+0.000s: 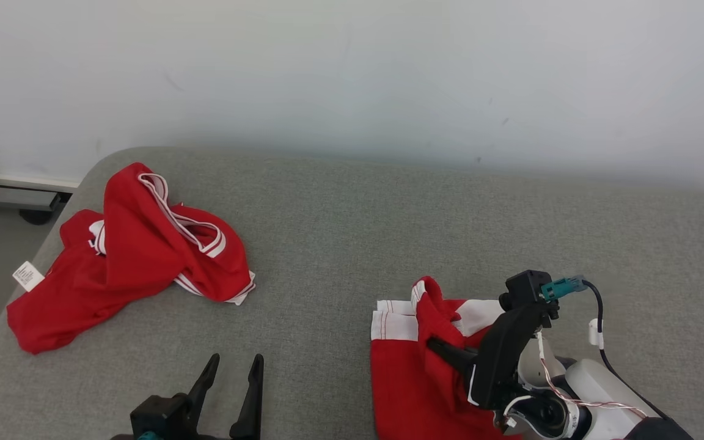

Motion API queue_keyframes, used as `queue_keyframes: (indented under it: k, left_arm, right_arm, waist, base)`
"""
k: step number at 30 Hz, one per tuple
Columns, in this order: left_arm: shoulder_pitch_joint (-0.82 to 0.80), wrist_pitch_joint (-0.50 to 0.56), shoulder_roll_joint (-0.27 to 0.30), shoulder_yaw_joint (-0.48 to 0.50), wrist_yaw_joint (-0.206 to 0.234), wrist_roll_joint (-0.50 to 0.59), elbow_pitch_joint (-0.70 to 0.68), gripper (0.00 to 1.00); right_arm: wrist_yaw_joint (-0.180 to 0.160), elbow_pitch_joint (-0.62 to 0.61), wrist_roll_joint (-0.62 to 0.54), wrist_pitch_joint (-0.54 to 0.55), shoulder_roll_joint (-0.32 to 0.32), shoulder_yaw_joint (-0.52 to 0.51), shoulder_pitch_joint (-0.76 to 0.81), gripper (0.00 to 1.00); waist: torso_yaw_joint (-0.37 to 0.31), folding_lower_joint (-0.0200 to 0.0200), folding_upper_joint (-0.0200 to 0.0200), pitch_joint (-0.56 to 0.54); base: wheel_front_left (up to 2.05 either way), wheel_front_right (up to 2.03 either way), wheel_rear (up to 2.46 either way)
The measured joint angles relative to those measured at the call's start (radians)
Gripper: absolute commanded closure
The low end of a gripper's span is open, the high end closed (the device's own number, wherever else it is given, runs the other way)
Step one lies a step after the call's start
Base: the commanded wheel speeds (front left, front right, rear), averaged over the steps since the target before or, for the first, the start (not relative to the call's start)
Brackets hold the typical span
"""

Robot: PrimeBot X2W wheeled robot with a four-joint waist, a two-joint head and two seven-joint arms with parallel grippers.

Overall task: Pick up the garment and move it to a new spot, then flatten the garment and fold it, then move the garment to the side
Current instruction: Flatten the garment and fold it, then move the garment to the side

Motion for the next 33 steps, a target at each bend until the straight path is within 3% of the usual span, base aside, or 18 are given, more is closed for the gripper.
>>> queue_keyframes:
  k: [15, 16, 17, 18, 28, 33]
  left_arm:
    - [-0.005, -0.001, -0.006, -0.007, -0.001, 0.0, 0.034, 0.0]
    - [-0.005, -0.001, -0.006, -0.006, -0.001, 0.0, 0.035, 0.0]
    - [-0.005, -0.001, -0.006, -0.005, -0.001, 0.0, 0.038, 0.0]
    - [-0.004, -0.001, -0.005, -0.004, -0.001, 0.0, 0.04, 0.0]
    - [0.025, -0.005, 0.001, 0.009, 0.0, 0.0, 0.053, 0.0]
    - [0.043, -0.005, 0.012, 0.015, 0.001, 0.0, 0.046, 0.0]
  right_arm:
    - [-0.02, 0.084, -0.01, 0.017, 0.037, 0.026, -0.021, 1.0]
    - [-0.021, 0.089, -0.01, 0.017, 0.037, 0.026, -0.021, 0.95]
    - [-0.021, 0.092, -0.01, 0.017, 0.037, 0.026, -0.02, 0.29]
    - [-0.021, 0.093, -0.01, 0.017, 0.038, 0.026, -0.02, 0.0]
    - [-0.005, 0.04, 0.024, 0.016, 0.031, -0.021, -0.043, 0.0]
    - [-0.006, -0.025, -0.001, -0.003, -0.059, -0.056, -0.042, 0.0]
  waist:
    - [0.058, -0.0002, -0.0001, -0.004]
    - [0.058, -0.0002, -0.0001, -0.005]
    - [0.059, -0.0002, 0.0, -0.006]
    - [0.059, -0.0001, 0.0, -0.006]
    - [0.026, -0.0002, 0.0, -0.03]
    - [-0.008, -0.0001, 0.0, -0.041]
  base:
    - [0.0, 0.0, 0.0]
    - [0.0, 0.0, 0.0]
    - [0.0, 0.0, 0.0]
    - [0.0, 0.0, 0.0]
    - [0.0, 0.0, 0.0]
    - [0.0, 0.0, 0.0]
